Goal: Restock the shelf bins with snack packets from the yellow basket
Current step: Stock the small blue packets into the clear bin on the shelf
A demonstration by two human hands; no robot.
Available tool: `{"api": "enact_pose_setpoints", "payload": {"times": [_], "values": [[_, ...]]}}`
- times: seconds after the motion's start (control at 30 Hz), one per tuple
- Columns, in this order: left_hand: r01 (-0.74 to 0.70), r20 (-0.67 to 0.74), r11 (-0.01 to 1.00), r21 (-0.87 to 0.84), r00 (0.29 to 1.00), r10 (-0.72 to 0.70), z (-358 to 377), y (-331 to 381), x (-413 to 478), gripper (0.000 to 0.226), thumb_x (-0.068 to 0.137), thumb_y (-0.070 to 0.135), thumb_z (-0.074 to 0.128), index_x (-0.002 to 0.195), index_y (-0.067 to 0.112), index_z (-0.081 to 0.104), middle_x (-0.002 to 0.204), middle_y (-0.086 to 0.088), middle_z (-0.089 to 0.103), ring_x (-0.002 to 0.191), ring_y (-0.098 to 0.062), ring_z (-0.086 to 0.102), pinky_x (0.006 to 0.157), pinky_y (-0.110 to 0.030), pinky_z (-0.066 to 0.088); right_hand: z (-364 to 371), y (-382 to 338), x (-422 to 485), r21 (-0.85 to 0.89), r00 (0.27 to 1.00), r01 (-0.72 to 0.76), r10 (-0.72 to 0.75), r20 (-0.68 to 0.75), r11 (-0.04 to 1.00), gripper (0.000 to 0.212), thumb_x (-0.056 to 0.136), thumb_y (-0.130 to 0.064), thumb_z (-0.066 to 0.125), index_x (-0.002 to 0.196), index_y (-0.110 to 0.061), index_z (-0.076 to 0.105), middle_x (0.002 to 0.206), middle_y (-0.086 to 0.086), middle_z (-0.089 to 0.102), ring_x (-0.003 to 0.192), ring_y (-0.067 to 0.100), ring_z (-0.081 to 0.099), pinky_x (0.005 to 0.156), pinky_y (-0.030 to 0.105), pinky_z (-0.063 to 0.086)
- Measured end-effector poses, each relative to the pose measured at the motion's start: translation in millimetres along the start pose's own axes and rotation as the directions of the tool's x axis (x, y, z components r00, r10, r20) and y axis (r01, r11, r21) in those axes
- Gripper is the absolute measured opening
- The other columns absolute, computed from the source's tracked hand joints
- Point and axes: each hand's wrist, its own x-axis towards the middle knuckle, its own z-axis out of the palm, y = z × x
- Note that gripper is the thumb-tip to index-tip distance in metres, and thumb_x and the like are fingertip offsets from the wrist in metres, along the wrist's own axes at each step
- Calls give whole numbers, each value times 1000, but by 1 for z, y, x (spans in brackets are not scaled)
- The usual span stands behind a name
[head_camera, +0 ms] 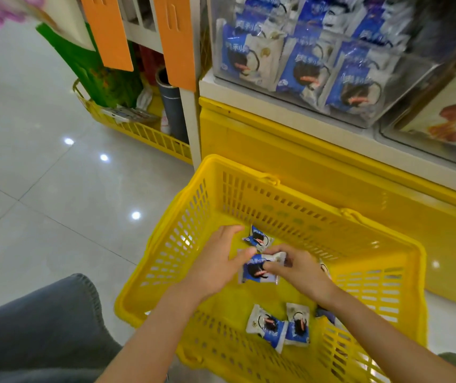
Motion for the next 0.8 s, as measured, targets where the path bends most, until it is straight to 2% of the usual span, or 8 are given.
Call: {"api": "enact_pose_setpoints", "payload": {"times": [0.07,0.17,0.27,0.37,0.43,0.5,0.67,0.8], "values": [[40,176,995,-92,984,-24,13,-2,-3,39,84,32,65,118,22,50,112,7,55,88,18,51,75,-5,40,1,-10,-6,122,999,18,-22,24,992,18,84,-14,67,102,-15,65,72,-12,64,59,-9,60,54,6,42],[82,201,988,-134,978,-54,17,-10,-3,23,77,24,74,89,23,55,76,9,58,54,10,54,50,-9,42,-3,-10,-8,264,998,-4,-14,67,965,17,89,-14,60,106,-15,63,89,5,73,84,10,69,72,18,53],[148,152,962,-231,982,-114,14,-18,-2,20,75,20,76,78,21,57,68,5,61,54,0,59,50,-18,47,-16,20,3,172,986,-36,63,-153,984,12,92,-16,55,101,-16,62,101,-2,70,93,14,66,74,15,51],[216,102,917,-336,976,-192,14,-23,1,19,74,15,77,77,19,59,69,1,64,58,-6,63,52,-24,53,-34,79,14,-80,900,-304,259,-351,949,26,95,-11,51,118,-1,58,120,15,61,107,27,58,83,30,47],[254,80,891,-376,967,-241,15,-26,4,18,74,14,77,80,17,60,72,-4,66,60,-9,65,56,-29,56,-42,118,17,-184,853,-465,383,-355,866,33,96,-8,48,127,2,51,130,21,54,112,34,55,85,37,45],[285,78,870,-403,958,-278,18,-28,7,19,74,15,77,83,14,61,73,-6,66,60,-11,66,58,-30,57,-42,140,21,-224,829,-532,449,-334,816,37,96,-6,47,132,2,45,132,23,51,108,38,56,76,37,44],[327,84,848,-416,943,-322,27,-29,14,19,73,15,77,85,15,62,78,-5,66,64,-11,66,58,-27,57,-28,159,35,-212,836,-524,451,-312,825,60,88,-6,61,140,0,32,141,23,40,126,39,41,99,45,38],[341,82,837,-427,937,-340,33,-30,21,19,74,14,76,85,15,61,81,-5,66,67,-12,65,60,-27,57,-17,161,40,-218,837,-545,511,-198,809,85,76,-26,77,142,-5,28,144,18,32,128,36,40,97,42,41]]}}
